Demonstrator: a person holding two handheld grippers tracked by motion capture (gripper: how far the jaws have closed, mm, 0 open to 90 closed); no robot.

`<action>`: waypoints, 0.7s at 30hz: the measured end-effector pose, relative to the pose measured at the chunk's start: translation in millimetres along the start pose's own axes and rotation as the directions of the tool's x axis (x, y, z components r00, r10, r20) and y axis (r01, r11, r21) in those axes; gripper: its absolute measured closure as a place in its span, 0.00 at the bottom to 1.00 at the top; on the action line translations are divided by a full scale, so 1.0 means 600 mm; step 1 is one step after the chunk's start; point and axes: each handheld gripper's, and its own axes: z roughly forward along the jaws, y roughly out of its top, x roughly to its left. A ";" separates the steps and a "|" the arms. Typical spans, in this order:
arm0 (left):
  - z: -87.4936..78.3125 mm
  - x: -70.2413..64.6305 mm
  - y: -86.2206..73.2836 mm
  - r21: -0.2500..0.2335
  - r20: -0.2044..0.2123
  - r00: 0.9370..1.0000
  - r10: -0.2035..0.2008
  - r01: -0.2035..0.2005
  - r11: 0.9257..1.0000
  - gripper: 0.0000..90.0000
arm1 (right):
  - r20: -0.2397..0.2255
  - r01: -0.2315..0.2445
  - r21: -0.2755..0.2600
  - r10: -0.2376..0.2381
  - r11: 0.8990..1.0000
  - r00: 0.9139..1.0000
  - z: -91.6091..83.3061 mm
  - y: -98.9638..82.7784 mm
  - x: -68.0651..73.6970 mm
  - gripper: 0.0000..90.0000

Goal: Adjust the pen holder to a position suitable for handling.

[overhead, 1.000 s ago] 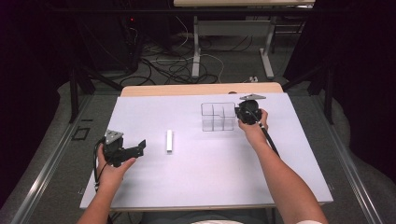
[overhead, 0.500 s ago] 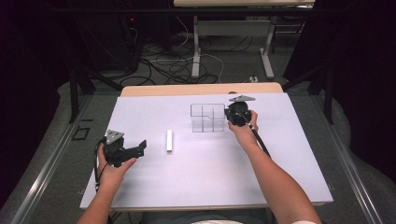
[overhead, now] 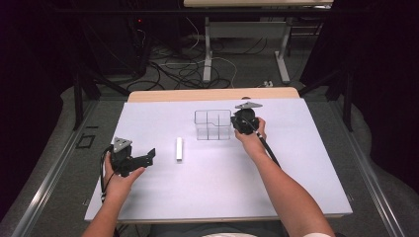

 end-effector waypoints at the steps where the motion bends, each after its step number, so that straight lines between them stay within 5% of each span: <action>1: 0.000 0.000 0.000 -0.003 0.000 1.000 -0.004 0.004 1.000 0.03 | -0.005 -0.001 -0.001 0.001 1.000 1.000 0.000 0.000 -0.001 0.99; 11: 0.002 -0.002 0.001 0.016 0.004 1.000 -0.012 0.012 1.000 0.04 | -0.008 -0.013 -0.032 0.013 0.999 1.000 -0.019 0.005 -0.006 0.90; 21: 0.003 -0.003 0.003 0.015 0.015 0.999 -0.043 0.043 0.999 0.05 | -0.061 -0.009 -0.080 0.004 0.997 0.998 -0.066 0.003 -0.010 0.70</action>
